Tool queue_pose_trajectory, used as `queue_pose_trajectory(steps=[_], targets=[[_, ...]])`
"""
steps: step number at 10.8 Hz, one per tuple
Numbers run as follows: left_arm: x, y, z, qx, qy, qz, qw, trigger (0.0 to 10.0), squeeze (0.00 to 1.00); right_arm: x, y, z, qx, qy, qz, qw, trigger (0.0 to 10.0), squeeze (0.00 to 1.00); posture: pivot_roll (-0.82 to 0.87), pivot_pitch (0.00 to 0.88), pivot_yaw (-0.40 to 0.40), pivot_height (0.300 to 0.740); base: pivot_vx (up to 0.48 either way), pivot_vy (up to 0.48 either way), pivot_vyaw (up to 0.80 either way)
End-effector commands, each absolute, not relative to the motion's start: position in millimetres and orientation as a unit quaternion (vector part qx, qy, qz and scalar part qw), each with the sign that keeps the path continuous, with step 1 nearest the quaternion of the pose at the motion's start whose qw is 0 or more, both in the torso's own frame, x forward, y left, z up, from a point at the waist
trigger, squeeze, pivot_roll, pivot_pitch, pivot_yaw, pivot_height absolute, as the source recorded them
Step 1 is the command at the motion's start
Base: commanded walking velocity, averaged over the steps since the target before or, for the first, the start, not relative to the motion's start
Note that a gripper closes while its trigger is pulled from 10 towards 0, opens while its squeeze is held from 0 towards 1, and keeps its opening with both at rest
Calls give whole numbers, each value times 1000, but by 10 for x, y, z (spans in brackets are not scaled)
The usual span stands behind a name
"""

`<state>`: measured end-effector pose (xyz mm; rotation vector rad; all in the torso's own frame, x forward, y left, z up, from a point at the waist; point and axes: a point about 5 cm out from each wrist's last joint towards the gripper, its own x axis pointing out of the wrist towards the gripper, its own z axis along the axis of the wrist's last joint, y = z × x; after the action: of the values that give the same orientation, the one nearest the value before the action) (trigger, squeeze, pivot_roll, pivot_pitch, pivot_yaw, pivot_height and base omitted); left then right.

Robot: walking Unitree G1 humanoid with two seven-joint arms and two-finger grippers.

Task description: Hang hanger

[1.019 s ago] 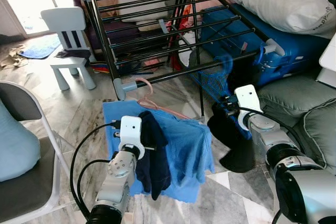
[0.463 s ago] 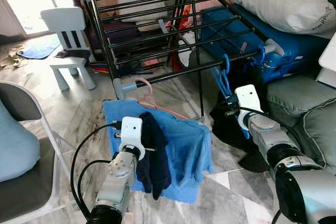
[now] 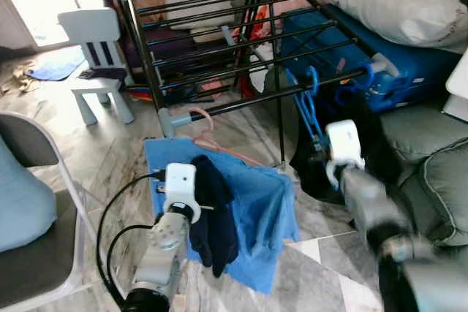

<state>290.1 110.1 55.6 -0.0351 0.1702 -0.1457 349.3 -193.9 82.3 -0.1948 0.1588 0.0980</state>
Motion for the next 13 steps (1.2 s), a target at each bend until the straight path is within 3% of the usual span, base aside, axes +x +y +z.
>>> queue_pose_trajectory(steps=[1, 2, 5, 13], targets=[[2915, 1130, 646, -16, 60, -65, 996, 10000, 0, 3487, -1896, 885, -91, 46, 48, 994, 2078, 0, -100, 0, 46, 740, 0, 0, 0], [2905, 1157, 649, -10, 59, -62, 996, 10000, 0, 3318, -1856, 700, -78, 57, 58, 994, 9882, 0, -100, 0, 53, 740, 0, 0, 0], [2871, 1194, 619, 0, 66, -59, 996, 10000, 0, 2970, -1807, 365, -64, 97, 70, 991, 10000, 0, -101, 0, 70, 740, 0, 0, 0], [2902, 1192, 601, 11, 80, -34, 996, 10000, 0, 2982, -1722, 432, -57, 101, 80, 990, 10000, 0, -96, 0, 60, 740, 0, 0, 0]])
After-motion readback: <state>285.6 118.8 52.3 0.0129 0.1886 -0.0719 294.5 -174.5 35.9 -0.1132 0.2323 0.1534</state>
